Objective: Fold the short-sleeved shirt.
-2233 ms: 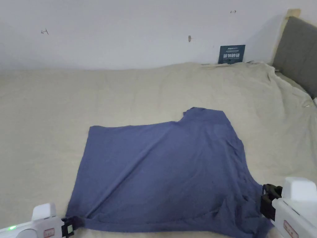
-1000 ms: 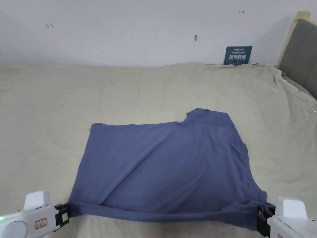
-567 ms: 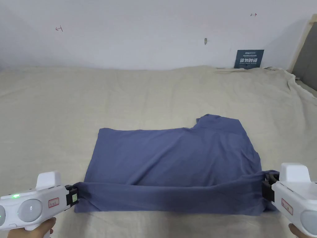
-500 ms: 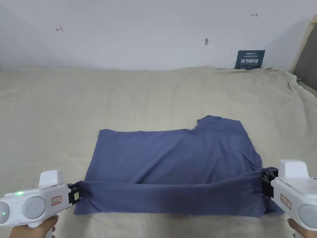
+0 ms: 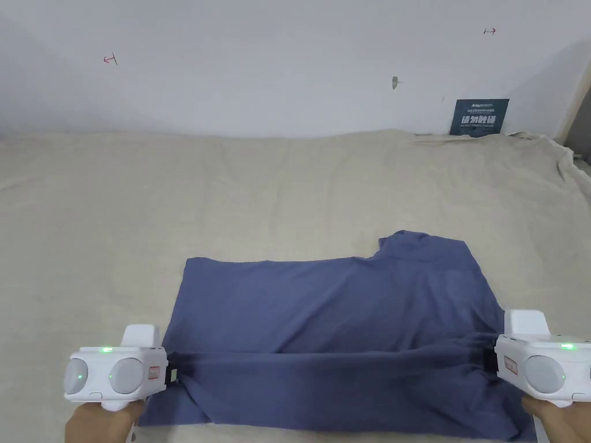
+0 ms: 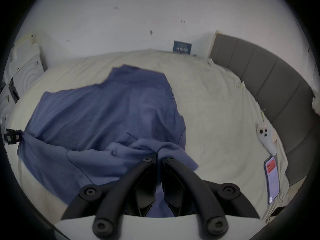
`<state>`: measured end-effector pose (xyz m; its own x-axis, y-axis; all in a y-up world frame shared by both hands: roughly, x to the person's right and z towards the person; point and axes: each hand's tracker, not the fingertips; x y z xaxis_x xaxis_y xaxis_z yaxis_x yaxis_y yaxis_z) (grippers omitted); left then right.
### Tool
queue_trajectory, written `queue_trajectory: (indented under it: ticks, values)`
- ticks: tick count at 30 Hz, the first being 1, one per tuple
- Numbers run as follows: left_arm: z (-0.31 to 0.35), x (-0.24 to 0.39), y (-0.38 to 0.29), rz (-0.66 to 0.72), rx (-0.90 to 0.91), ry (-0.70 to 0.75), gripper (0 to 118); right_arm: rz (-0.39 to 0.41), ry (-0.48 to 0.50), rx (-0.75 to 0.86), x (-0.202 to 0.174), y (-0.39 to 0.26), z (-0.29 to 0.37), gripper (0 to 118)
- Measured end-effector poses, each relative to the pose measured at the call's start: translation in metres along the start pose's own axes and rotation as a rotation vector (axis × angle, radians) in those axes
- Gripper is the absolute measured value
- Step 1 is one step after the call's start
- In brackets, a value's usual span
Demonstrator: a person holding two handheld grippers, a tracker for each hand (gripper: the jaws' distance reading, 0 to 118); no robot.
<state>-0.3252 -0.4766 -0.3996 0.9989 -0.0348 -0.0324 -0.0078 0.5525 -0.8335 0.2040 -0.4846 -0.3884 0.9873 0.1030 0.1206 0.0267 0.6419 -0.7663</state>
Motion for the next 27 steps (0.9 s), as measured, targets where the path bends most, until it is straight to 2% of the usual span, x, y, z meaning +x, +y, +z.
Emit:
queue_trajectory:
  ticks: [4,7,9,10,11,12,13,14,20,25,27]
  values:
    - [-0.007,0.003,0.000,-0.002,-0.019,0.013,4,-0.009,-0.005,-0.060,-0.002,-0.010,-0.018,4]
    - [-0.001,0.005,0.003,0.000,-0.026,0.018,21,-0.051,0.003,-0.066,0.000,-0.013,-0.015,8]
    - [0.007,0.004,0.004,0.008,-0.030,0.006,24,-0.082,0.020,-0.039,0.004,-0.011,-0.004,10]
    - [0.010,0.004,0.004,0.016,-0.031,0.000,39,-0.088,0.023,-0.025,0.007,-0.009,0.001,21]
    - [0.013,0.003,0.006,0.031,-0.031,-0.003,65,-0.096,0.035,-0.007,0.005,-0.008,0.010,45]
    - [0.018,0.003,0.006,0.048,-0.025,-0.007,81,-0.104,0.045,0.015,0.007,-0.006,0.018,66]
    - [0.023,0.003,0.006,0.059,-0.016,-0.009,95,-0.108,0.046,0.032,0.009,-0.004,0.026,83]
    - [0.030,0.003,0.007,0.077,0.010,-0.009,103,-0.113,0.050,0.056,0.011,-0.002,0.036,95]
    - [0.089,-0.001,0.013,0.104,0.176,-0.047,104,-0.115,0.122,0.202,0.015,0.004,0.106,97]
    - [0.138,0.001,0.006,0.095,0.288,-0.059,115,-0.104,0.125,0.337,0.016,0.001,0.166,97]
    - [0.151,0.001,0.001,0.084,0.301,-0.066,115,-0.109,0.120,0.371,0.011,-0.005,0.190,97]
